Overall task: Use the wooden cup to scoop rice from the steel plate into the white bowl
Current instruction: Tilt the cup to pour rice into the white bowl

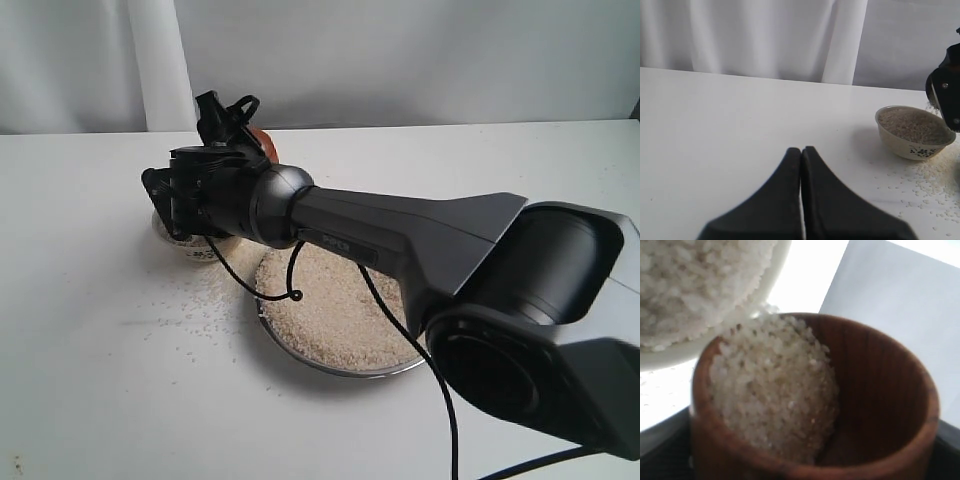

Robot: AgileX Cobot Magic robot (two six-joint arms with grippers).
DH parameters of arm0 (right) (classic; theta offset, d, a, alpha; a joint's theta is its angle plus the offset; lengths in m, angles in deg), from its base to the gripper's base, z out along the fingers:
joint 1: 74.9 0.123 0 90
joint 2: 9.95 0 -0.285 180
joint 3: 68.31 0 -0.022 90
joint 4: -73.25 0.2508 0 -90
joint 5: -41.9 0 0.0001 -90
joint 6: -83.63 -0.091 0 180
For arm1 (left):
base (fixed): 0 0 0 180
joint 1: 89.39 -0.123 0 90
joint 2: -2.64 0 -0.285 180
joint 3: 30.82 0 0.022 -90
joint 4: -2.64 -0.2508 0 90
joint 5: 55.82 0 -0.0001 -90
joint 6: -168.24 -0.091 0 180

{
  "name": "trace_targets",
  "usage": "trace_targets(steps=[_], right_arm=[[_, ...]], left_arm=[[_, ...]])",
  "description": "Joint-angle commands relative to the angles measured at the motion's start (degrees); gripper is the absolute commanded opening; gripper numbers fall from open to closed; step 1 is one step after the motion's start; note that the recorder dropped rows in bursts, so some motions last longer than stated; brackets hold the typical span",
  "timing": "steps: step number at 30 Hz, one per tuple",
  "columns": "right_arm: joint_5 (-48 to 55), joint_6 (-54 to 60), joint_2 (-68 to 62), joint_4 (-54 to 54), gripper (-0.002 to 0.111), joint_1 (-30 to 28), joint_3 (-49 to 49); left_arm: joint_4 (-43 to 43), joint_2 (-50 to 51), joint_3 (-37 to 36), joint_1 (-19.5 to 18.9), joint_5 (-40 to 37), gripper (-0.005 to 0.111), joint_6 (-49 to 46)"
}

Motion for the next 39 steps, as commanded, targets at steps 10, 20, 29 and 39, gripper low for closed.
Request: trace_targets(steps=[10,20,29,39], right_arm=[[-2.6,1.9,1.0,-3.7,0.000,-0.1,-0.5],[-3.5,2.2,1.0,-6.4,0.000,0.0,-0.5],[-5.3,5.4,1.0,-6.4,0.000,0.6,-0.5],[-6.1,8.0,1.0,-7.4,0.000,0.6,-0.5]], left_arm=[[0.3,0.0,-0.1,0.3,0.4,0.000,0.2],[0.3,0.0,-0.1,0.3,0.4,0.000,0.2],[0.3,0.0,-0.1,0.3,0.4,0.000,0.2],[0.3,0.0,-0.1,0.3,0.4,0.000,0.2]])
